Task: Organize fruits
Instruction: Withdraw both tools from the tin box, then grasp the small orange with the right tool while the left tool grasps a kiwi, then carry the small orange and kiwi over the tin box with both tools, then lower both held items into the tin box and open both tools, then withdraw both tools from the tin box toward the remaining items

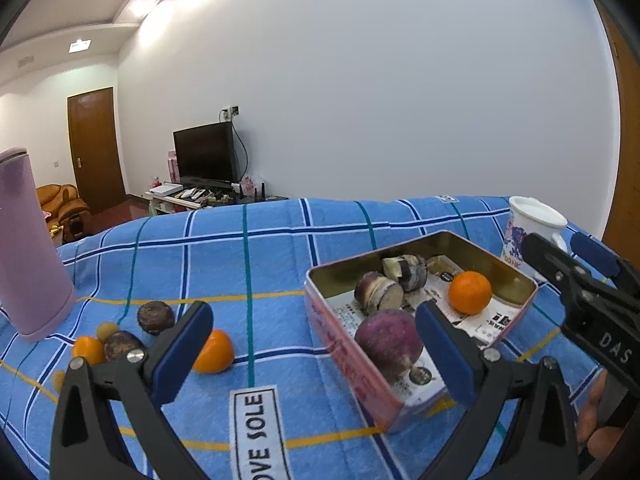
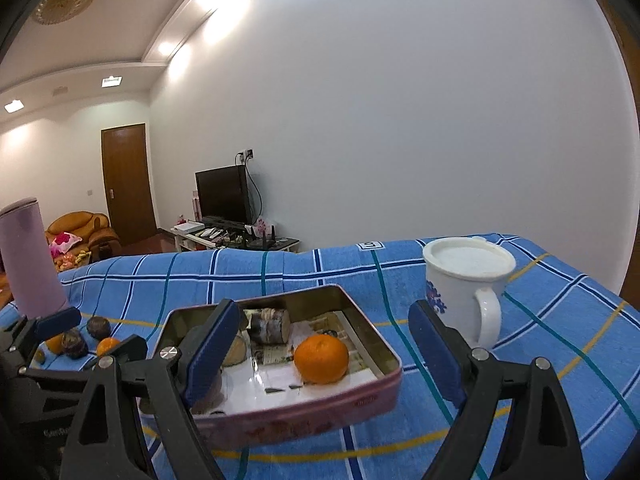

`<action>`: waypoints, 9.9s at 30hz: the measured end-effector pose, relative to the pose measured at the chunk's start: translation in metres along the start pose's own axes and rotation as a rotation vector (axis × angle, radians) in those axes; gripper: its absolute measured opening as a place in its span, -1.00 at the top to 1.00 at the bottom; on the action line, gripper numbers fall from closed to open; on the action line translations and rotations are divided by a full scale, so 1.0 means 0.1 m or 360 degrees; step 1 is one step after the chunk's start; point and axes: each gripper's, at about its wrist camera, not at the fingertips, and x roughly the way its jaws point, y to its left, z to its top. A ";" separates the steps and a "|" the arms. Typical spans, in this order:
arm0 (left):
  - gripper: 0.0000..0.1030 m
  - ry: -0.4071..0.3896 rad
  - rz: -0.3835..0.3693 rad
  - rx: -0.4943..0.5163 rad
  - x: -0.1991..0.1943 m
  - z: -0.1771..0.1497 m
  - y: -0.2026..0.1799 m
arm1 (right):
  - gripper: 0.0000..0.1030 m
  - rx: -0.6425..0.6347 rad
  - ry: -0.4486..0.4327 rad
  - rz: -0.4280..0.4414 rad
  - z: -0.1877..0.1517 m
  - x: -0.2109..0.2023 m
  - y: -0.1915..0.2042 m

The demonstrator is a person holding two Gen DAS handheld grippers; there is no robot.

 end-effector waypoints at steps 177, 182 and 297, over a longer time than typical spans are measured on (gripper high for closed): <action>0.45 0.0004 -0.0155 -0.0275 -0.36 -0.04 1.11 | 0.27 -0.0410 0.0171 0.0462 0.00 0.13 1.42; 0.45 0.0007 -0.0139 -0.0198 -0.30 0.03 0.88 | 0.27 -0.0357 0.0160 0.0411 0.06 0.16 1.20; -1.00 -0.0033 0.0344 -0.0002 0.03 0.00 0.40 | -0.67 0.0102 -0.0117 -0.0072 0.13 0.24 -0.01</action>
